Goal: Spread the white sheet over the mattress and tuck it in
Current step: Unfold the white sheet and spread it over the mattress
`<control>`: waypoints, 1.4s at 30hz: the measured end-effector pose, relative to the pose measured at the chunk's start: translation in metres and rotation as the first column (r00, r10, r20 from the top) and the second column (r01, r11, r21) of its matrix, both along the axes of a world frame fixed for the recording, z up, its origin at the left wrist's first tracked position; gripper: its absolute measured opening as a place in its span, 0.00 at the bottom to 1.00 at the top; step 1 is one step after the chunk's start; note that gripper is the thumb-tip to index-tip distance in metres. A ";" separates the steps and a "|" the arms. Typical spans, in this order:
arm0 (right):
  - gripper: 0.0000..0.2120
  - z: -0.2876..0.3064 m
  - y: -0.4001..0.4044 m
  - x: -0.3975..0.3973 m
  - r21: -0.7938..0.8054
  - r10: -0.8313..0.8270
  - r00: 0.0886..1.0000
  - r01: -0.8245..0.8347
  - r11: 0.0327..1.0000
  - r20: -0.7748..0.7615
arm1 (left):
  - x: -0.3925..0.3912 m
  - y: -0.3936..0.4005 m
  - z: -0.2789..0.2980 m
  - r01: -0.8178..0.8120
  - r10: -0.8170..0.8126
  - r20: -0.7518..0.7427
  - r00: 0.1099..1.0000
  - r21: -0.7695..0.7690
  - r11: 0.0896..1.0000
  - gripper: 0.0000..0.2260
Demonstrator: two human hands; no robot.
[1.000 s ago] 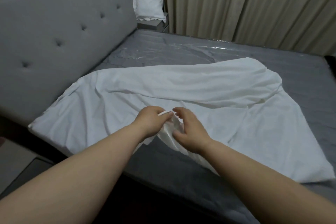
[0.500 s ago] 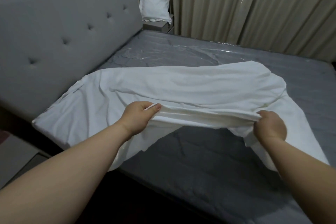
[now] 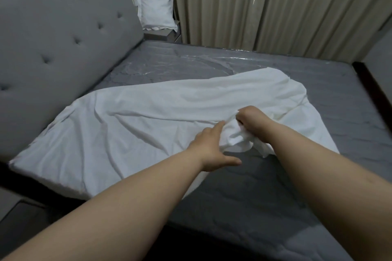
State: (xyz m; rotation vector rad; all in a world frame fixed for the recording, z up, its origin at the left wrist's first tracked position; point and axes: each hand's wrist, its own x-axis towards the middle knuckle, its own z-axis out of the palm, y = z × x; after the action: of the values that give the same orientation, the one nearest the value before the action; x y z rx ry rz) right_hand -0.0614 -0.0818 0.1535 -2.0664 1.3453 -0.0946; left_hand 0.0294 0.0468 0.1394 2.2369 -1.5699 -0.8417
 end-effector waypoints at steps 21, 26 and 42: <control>0.11 -0.054 -0.013 -0.099 -0.200 -0.415 0.891 0.448 0.871 0.186 | -0.024 0.009 0.048 -0.151 0.155 0.011 0.988 -0.168 0.974 0.22; 0.11 -0.010 -0.057 -0.213 -0.431 -0.529 0.845 0.508 0.746 0.079 | -0.045 0.024 0.057 -0.058 0.089 0.184 0.979 -0.164 0.985 0.20; 0.13 0.033 0.029 -0.305 0.079 0.069 0.963 -0.093 0.993 0.262 | -0.241 0.051 0.029 -0.143 0.119 0.091 0.989 0.335 0.931 0.47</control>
State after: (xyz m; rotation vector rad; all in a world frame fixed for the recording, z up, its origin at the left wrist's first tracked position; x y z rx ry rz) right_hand -0.3665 -0.0532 0.1862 -1.9532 1.0855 -0.2540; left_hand -0.2120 0.0981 0.1685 2.6039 -1.3671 -1.0775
